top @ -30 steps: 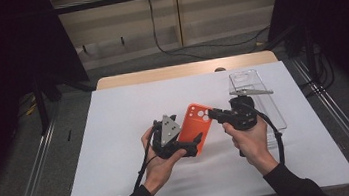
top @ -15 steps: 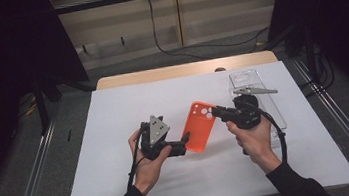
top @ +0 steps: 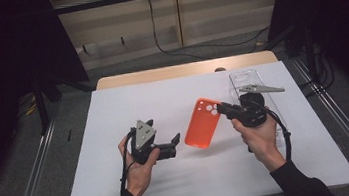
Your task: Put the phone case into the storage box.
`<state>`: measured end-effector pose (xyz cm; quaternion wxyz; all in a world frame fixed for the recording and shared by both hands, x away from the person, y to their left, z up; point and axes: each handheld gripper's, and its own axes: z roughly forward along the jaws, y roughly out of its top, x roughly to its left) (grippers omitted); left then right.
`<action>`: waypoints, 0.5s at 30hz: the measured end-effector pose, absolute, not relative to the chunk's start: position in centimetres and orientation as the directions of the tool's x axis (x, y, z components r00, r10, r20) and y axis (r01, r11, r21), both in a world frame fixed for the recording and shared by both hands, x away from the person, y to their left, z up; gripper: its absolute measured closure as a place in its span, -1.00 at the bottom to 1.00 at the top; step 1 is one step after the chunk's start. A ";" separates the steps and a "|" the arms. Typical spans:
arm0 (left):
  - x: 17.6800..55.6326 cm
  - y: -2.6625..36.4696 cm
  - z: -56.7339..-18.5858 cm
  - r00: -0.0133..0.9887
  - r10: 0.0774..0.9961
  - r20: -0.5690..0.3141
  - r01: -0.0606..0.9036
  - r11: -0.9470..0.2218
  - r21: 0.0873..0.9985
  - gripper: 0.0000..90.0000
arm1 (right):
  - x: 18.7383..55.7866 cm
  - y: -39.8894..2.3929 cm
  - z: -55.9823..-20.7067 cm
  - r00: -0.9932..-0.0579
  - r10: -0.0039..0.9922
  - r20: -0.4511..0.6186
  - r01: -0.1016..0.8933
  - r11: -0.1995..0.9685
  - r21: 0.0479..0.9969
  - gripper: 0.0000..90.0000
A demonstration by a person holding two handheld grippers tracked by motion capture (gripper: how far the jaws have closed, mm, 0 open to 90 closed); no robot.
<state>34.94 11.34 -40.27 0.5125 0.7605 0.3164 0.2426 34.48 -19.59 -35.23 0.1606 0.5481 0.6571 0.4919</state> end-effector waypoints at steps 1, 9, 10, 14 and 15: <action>34.9 11.5 -40.3 0.679 0.733 0.042 0.230 -0.267 0.936 -0.94 | 34.4 -19.7 -35.2 -0.348 0.877 0.330 0.562 -0.086 0.822 0.83; 34.8 13.7 -40.7 0.675 0.737 -0.041 0.266 -0.191 0.945 -0.93 | 34.4 -20.2 -35.1 -0.339 0.882 0.328 0.553 -0.096 0.828 0.83; 34.7 14.0 -40.8 0.670 0.742 -0.028 0.252 -0.191 0.949 -0.93 | 34.4 -20.2 -35.1 -0.337 0.883 0.328 0.551 -0.097 0.829 0.83; 34.5 15.1 -41.1 0.661 0.749 -0.030 0.232 -0.166 0.958 -0.93 | 34.5 -20.4 -35.1 -0.335 0.884 0.326 0.550 -0.097 0.830 0.83; 34.5 15.4 -41.1 0.658 0.753 -0.021 0.225 -0.169 0.960 -0.93 | 34.6 -20.5 -35.1 -0.334 0.886 0.323 0.548 -0.097 0.831 0.83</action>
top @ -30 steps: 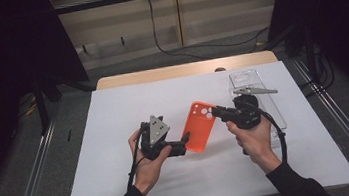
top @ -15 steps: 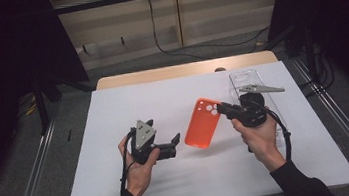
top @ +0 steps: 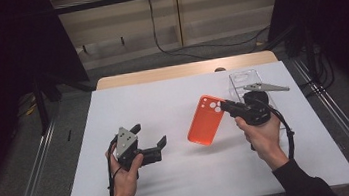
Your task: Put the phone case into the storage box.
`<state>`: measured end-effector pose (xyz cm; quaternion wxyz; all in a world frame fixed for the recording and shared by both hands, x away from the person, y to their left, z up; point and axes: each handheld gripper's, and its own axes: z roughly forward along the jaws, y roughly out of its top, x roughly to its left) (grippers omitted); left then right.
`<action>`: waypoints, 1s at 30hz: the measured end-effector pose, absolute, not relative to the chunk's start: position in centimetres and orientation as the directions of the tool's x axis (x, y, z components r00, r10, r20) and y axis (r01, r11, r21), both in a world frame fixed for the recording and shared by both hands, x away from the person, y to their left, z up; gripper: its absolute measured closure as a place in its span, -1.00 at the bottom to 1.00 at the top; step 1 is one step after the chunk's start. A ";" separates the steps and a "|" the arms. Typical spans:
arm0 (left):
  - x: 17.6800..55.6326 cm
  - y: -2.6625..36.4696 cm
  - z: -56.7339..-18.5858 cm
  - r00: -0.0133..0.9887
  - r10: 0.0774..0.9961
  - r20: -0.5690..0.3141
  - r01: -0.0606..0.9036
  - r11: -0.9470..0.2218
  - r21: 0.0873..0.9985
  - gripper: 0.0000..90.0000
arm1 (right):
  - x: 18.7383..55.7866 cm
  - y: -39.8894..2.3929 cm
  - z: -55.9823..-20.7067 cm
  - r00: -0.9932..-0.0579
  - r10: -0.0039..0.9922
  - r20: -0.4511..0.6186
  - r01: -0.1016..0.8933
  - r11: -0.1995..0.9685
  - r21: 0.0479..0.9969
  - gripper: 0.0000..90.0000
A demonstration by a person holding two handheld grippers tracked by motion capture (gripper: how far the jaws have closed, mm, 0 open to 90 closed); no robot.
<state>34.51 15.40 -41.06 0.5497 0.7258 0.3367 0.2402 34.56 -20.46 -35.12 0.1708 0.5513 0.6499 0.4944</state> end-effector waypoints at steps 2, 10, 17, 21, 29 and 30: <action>34.4 15.9 -41.1 0.648 0.762 -0.018 0.213 -0.158 0.964 -0.93 | 34.6 -20.6 -35.1 -0.333 0.885 0.326 0.546 -0.101 0.832 0.83; 34.0 17.7 -41.3 0.628 0.778 -0.024 0.188 -0.122 0.974 -0.95 | 34.6 -21.1 -34.7 -0.326 0.892 0.313 0.528 -0.103 0.843 0.83; 33.5 18.5 -41.5 0.620 0.785 -0.006 0.177 -0.132 0.975 -0.96 | 34.8 -21.7 -34.5 -0.318 0.900 0.300 0.520 -0.099 0.848 0.83; 33.1 19.6 -41.7 0.607 0.795 0.005 0.171 -0.137 0.976 -0.96 | 34.8 -22.2 -33.7 -0.320 0.899 0.301 0.504 -0.107 0.857 0.83; 32.6 22.1 -42.0 0.585 0.811 0.010 0.162 -0.129 0.978 -0.97 | 35.3 -22.9 -33.0 -0.317 0.905 0.284 0.483 -0.104 0.869 0.83; 32.5 22.3 -42.0 0.580 0.814 0.014 0.162 -0.132 0.978 -0.97 | 35.4 -23.0 -32.9 -0.315 0.906 0.283 0.481 -0.105 0.870 0.83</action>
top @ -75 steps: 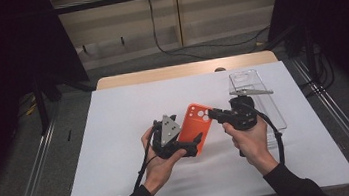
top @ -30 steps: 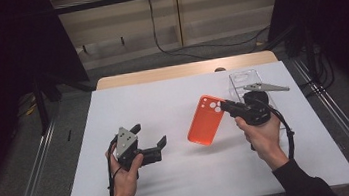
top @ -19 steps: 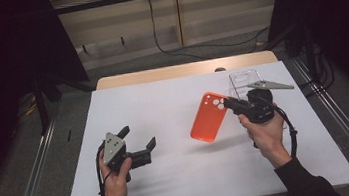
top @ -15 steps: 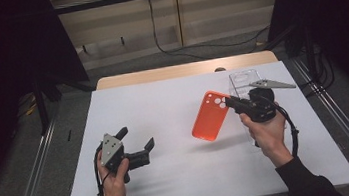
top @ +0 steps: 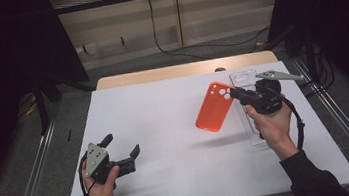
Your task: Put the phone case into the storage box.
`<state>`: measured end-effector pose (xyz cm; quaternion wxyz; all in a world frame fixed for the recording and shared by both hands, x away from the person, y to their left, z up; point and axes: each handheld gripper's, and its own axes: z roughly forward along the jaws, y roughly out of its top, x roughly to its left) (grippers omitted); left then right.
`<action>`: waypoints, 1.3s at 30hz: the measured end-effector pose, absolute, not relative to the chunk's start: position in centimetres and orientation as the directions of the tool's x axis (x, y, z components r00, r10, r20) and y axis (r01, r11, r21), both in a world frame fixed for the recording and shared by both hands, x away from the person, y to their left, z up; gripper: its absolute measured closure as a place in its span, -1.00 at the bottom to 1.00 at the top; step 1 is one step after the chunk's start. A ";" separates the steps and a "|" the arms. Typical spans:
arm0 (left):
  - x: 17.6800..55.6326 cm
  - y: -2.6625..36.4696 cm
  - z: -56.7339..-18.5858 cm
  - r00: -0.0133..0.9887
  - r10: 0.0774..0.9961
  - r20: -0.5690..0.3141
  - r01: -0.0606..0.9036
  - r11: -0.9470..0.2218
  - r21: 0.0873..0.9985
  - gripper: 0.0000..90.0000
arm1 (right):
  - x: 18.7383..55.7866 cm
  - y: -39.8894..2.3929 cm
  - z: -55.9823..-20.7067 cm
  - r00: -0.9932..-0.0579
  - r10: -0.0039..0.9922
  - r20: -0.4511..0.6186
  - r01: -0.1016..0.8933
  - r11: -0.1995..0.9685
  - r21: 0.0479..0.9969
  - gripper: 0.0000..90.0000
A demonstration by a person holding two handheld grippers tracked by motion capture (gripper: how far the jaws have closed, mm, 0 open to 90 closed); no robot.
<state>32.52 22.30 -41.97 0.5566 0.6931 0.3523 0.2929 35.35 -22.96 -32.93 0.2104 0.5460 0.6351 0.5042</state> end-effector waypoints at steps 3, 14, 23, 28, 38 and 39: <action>32.1 22.7 -42.1 0.575 0.818 0.022 0.162 -0.140 0.977 -0.97 | 35.6 -23.1 -32.8 -0.315 0.907 0.279 0.473 -0.105 0.875 0.83; 31.4 23.2 -42.6 0.568 0.823 0.028 0.152 -0.139 0.979 -0.96 | 35.8 -23.6 -32.7 -0.323 0.912 0.254 0.440 -0.093 0.893 0.83; 31.4 23.5 -42.3 0.547 0.837 0.001 0.155 -0.103 0.983 -0.95 | 36.0 -24.6 -32.1 -0.311 0.921 0.235 0.425 -0.087 0.901 0.83; 31.3 23.8 -42.3 0.553 0.833 -0.016 0.160 -0.087 0.983 -0.95 | 36.4 -25.2 -31.6 -0.300 0.928 0.221 0.410 -0.084 0.908 0.83; 31.2 23.5 -42.5 0.579 0.816 -0.008 0.170 -0.111 0.979 -0.95 | 37.2 -26.3 -31.0 -0.274 0.940 0.205 0.397 -0.083 0.914 0.83; 31.3 23.5 -42.6 0.577 0.817 -0.008 0.172 -0.112 0.979 -0.95 | 37.2 -26.4 -30.9 -0.276 0.940 0.202 0.397 -0.080 0.914 0.83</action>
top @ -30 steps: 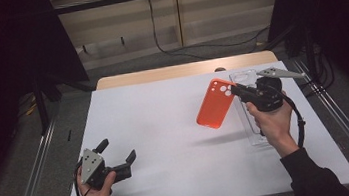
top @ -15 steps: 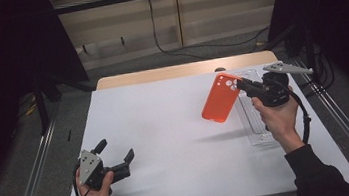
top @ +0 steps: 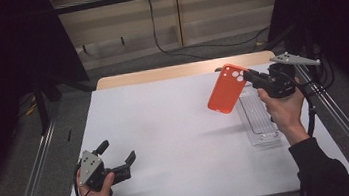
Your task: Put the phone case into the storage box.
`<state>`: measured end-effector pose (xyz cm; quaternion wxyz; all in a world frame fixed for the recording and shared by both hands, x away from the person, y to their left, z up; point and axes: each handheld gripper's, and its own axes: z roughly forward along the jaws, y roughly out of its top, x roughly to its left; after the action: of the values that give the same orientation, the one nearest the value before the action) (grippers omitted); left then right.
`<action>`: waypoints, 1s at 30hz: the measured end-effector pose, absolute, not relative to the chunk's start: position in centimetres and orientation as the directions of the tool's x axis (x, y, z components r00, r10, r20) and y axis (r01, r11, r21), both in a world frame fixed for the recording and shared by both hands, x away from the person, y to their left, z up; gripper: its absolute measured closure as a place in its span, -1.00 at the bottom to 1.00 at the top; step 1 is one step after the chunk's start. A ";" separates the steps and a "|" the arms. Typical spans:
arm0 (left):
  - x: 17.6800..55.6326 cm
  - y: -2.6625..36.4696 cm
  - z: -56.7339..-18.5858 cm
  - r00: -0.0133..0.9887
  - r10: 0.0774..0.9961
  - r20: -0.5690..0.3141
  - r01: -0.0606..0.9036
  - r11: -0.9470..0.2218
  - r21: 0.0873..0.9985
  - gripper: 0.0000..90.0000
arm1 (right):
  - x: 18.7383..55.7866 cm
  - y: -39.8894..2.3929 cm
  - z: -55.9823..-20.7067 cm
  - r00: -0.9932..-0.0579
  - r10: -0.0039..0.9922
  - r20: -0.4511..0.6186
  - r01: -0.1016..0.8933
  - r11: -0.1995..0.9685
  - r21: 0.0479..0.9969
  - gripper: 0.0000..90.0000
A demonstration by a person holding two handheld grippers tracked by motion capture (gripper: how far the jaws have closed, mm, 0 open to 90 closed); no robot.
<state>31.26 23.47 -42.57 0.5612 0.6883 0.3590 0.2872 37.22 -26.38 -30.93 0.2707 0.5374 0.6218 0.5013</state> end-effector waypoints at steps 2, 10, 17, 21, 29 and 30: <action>31.3 23.5 -42.6 0.570 0.822 -0.014 0.175 -0.105 0.979 -0.95 | 37.3 -26.5 -30.8 -0.274 0.941 0.200 0.396 -0.080 0.915 0.83; 31.3 23.4 -42.6 0.572 0.820 0.022 0.168 -0.144 0.975 -0.95 | 37.7 -27.3 -30.3 -0.266 0.946 0.186 0.377 -0.076 0.923 0.83; 31.3 23.3 -42.7 0.579 0.816 0.002 0.177 -0.128 0.976 -0.95 | 38.1 -27.9 -29.7 -0.259 0.950 0.174 0.361 -0.072 0.930 0.83; 31.3 23.3 -42.7 0.573 0.820 -0.002 0.181 -0.124 0.976 -0.95 | 38.3 -28.2 -29.5 -0.253 0.954 0.164 0.357 -0.066 0.932 0.83; 31.2 23.3 -42.6 0.575 0.818 -0.002 0.176 -0.122 0.977 -0.94 | 38.7 -29.2 -29.1 -0.234 0.960 0.156 0.351 -0.066 0.934 0.83; 31.2 23.3 -42.6 0.575 0.818 0.000 0.179 -0.126 0.976 -0.94 | 38.8 -29.3 -29.1 -0.234 0.960 0.155 0.350 -0.065 0.934 0.83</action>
<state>31.23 23.29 -42.63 0.5547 0.6928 0.3596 0.2882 38.80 -29.28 -29.12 0.3082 0.5366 0.6102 0.4946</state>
